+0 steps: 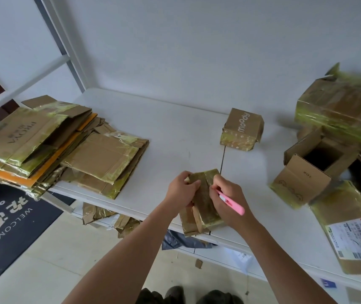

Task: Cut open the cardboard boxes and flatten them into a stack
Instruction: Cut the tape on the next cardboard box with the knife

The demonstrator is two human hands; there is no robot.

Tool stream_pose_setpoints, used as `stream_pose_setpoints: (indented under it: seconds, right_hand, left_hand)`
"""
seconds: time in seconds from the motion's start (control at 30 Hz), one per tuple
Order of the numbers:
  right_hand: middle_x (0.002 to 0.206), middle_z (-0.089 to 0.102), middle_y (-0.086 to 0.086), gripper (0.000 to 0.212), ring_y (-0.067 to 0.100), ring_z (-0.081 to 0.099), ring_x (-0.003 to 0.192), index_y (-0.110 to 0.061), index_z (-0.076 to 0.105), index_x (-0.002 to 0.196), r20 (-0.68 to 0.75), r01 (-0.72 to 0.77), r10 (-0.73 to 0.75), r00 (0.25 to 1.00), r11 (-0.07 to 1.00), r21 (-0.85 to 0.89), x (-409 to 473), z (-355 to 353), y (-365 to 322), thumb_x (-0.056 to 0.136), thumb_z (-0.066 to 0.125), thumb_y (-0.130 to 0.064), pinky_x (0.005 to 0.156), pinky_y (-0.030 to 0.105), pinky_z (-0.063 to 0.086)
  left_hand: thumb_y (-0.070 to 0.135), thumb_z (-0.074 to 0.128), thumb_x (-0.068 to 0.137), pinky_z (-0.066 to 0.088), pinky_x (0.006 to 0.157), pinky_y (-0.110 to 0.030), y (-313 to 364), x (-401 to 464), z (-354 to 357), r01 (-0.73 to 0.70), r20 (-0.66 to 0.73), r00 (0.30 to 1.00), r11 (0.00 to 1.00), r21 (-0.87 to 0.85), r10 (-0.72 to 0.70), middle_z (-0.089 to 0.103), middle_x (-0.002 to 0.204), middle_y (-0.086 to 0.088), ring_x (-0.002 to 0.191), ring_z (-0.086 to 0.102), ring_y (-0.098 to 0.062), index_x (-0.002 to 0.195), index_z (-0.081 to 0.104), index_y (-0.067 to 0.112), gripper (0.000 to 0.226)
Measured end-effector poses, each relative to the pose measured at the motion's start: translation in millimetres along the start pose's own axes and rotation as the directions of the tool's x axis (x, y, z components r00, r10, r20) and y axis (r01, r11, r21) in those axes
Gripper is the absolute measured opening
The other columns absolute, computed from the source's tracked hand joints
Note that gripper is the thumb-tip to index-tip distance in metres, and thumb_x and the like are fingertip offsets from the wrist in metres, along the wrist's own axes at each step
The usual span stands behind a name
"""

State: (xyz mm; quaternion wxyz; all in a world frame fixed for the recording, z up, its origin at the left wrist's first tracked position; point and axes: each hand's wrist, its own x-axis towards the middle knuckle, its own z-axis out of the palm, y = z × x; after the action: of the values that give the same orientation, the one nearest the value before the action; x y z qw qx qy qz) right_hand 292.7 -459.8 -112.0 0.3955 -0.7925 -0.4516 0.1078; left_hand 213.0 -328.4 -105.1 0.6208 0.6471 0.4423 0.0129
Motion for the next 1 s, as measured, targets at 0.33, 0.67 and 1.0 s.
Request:
stream_pose_setpoints:
  seconds: [0.33,0.67,1.0]
  right_hand:
    - [0.060,0.040,-0.009,0.035,0.007,0.042,0.052,-0.020,0.039,0.071,0.011,-0.078,0.077,0.997,0.985,0.155,-43.7,-8.8,-0.9,0.094,0.054,0.001,0.049,0.016,0.032]
    - [0.060,0.045,-0.001,0.033,0.005,0.041,0.050,-0.024,0.041,0.070,-0.026,-0.101,0.112,0.993,0.957,0.274,-80.1,-21.1,-10.8,0.094,0.055,-0.008,0.050,0.015,0.033]
    - [0.065,0.067,0.005,0.018,0.017,0.066,0.060,-0.005,0.053,0.079,-0.448,-0.147,0.385,0.807,0.865,0.479,-97.9,-57.0,-1.2,0.088,0.068,-0.006,0.058,0.029,0.055]
  left_hand:
    - [0.024,0.061,0.096,0.062,0.071,-0.049,4.0,-4.7,3.4,-0.001,-0.045,0.999,1.000,-0.024,0.000,0.069,0.103,-0.008,0.092,0.071,-0.032,0.107,0.061,0.021,0.011]
    - [0.025,0.058,0.098,0.062,0.064,-0.036,7.0,-6.7,8.5,-0.016,-0.107,0.994,0.999,0.051,0.022,0.064,0.106,-0.006,0.089,0.067,-0.024,0.110,0.060,0.018,0.014]
    - [0.035,0.063,0.094,0.057,0.069,-0.040,11.3,-16.6,20.3,-0.007,-0.186,0.981,0.958,0.287,0.062,0.059,0.100,-0.007,0.079,0.062,-0.021,0.099,0.057,0.007,0.028]
